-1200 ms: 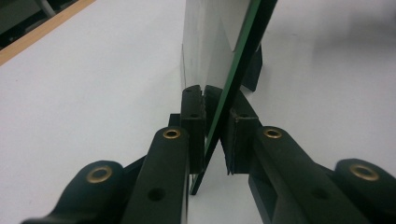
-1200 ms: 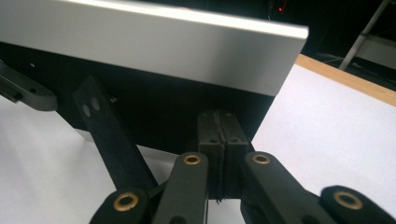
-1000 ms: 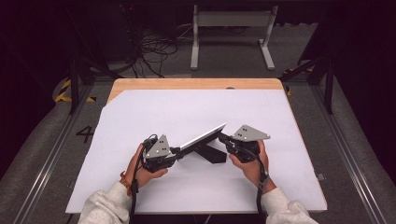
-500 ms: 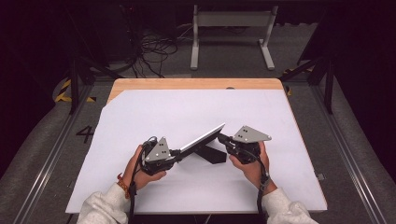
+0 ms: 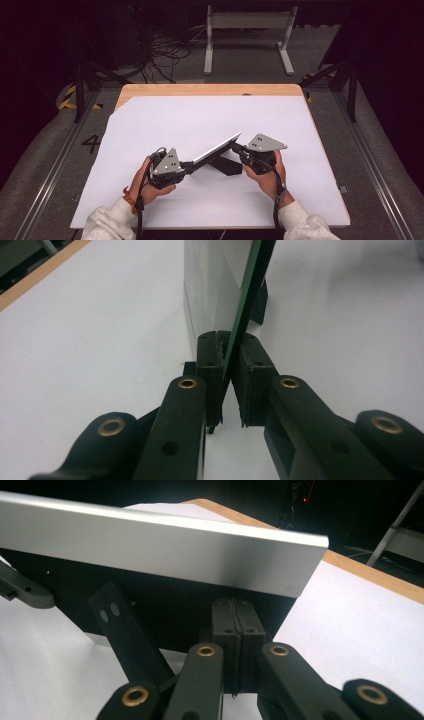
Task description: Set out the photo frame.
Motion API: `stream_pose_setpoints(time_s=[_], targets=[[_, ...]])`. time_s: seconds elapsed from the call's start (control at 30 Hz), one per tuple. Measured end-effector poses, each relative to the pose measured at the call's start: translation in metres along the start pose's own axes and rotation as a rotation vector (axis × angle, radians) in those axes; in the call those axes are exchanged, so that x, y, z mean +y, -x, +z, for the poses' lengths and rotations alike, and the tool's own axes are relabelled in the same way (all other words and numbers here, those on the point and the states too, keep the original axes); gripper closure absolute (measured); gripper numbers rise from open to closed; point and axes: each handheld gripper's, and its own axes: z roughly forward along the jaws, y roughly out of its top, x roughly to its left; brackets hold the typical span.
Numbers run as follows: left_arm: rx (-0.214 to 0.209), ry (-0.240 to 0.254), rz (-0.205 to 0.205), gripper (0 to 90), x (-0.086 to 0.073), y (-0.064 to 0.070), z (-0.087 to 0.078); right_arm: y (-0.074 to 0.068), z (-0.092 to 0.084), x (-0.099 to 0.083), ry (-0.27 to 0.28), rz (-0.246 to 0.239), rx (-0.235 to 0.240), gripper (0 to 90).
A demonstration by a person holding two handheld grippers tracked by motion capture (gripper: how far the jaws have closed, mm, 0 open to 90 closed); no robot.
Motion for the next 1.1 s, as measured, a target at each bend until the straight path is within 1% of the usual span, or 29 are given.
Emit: stream_pose_setpoints(time_s=[0.17,0.43,0.57,0.67,0.93,1.1], targets=[[-0.006,0.005,-0.012,81.8,0.000,0.001,0.000,0.001,0.002,0.000,0.000,0.004,0.006,90.0],[-0.018,0.007,-0.012,80.1,0.000,0.006,-0.001,0.001,0.008,0.002,0.004,0.000,0.005,90.0],[-0.019,0.005,0.000,78.8,0.003,0.010,0.001,0.001,0.011,0.003,0.006,0.000,0.000,90.0],[-0.023,0.008,-0.008,78.2,0.003,0.011,0.002,0.001,0.013,0.004,0.006,0.001,0.002,90.0],[-0.033,0.006,0.004,76.0,0.005,0.018,0.003,0.001,0.019,0.006,0.002,-0.008,0.004,90.0],[-0.049,0.009,-0.003,78.5,0.001,0.017,-0.001,0.000,0.022,0.006,-0.001,-0.008,0.006,90.0]])
